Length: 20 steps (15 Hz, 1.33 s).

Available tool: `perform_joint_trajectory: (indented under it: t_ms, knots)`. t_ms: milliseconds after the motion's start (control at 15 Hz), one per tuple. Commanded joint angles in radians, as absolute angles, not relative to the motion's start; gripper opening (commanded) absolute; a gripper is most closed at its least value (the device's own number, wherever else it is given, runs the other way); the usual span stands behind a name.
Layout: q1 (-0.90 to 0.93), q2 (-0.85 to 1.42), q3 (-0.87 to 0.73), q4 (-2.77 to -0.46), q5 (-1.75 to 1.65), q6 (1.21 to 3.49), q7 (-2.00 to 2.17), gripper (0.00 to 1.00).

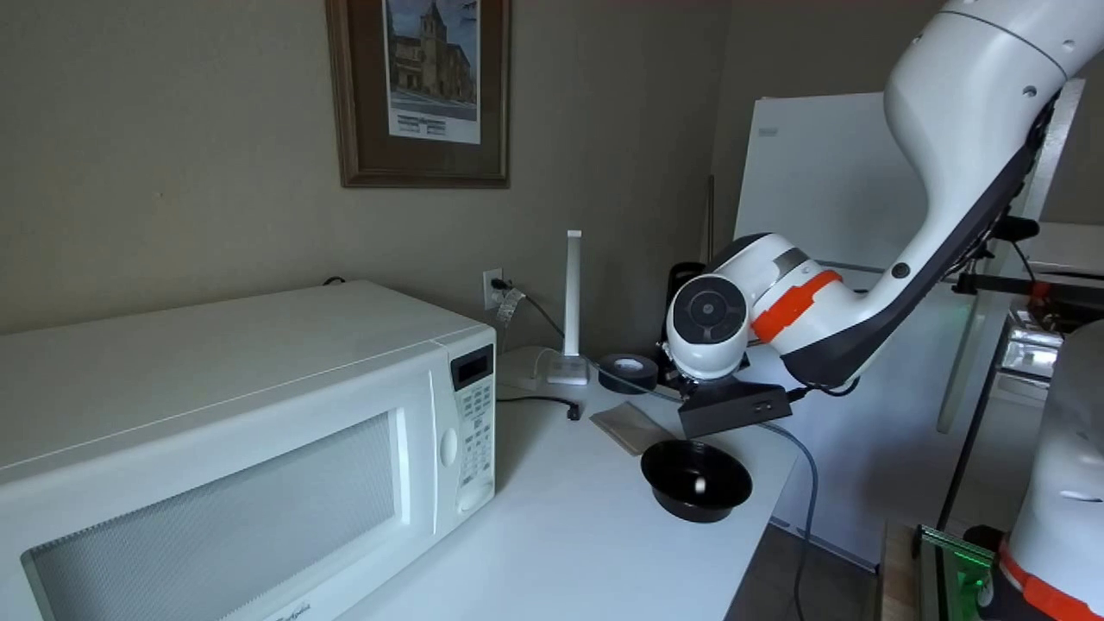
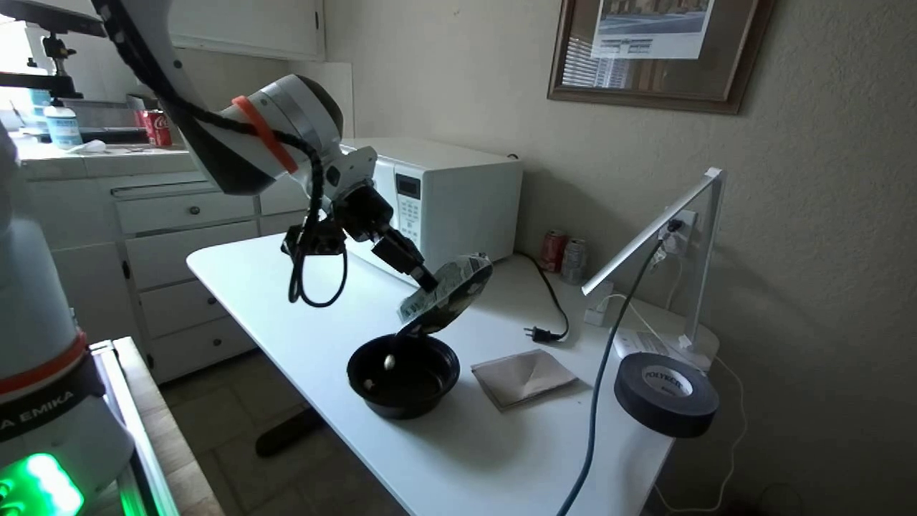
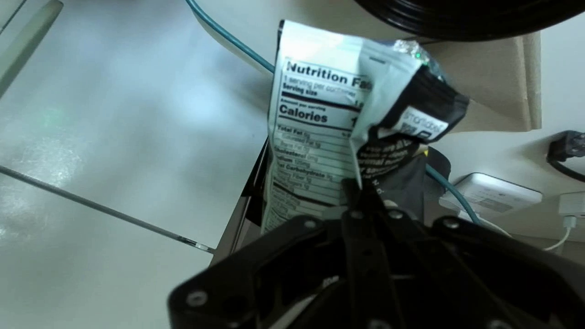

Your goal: Pour the contents in the white and black packet into the black bowl.

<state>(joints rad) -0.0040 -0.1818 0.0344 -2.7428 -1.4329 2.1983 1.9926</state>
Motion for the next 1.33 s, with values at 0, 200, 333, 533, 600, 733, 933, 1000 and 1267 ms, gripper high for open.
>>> perform_joint_trajectory:
  t_ms: [0,200,333,533,600,733,933,1000,1267]
  knots:
    - [0.02,-0.162,0.028,-2.742,-1.433,2.183,1.976,0.0]
    - [0.023,-0.157,0.031,-2.74,-1.44,2.158,2.0,0.0]
    - [0.023,-0.152,0.029,-2.737,-1.433,2.163,2.002,0.0]
    - [0.017,-0.14,0.014,-2.722,-1.379,2.207,1.986,0.0]
    - [0.014,-0.138,0.007,-2.714,-1.349,2.226,1.98,0.0]
    - [0.008,-0.126,-0.01,-2.69,-1.265,2.283,1.939,0.0]
    - [0.001,-0.109,-0.026,-2.648,-1.14,2.357,1.877,0.0]
    - [-0.001,-0.102,-0.028,-2.632,-1.102,2.373,1.862,0.0]
    - [-0.01,-0.034,-0.04,-2.564,-0.896,2.487,1.76,0.0]
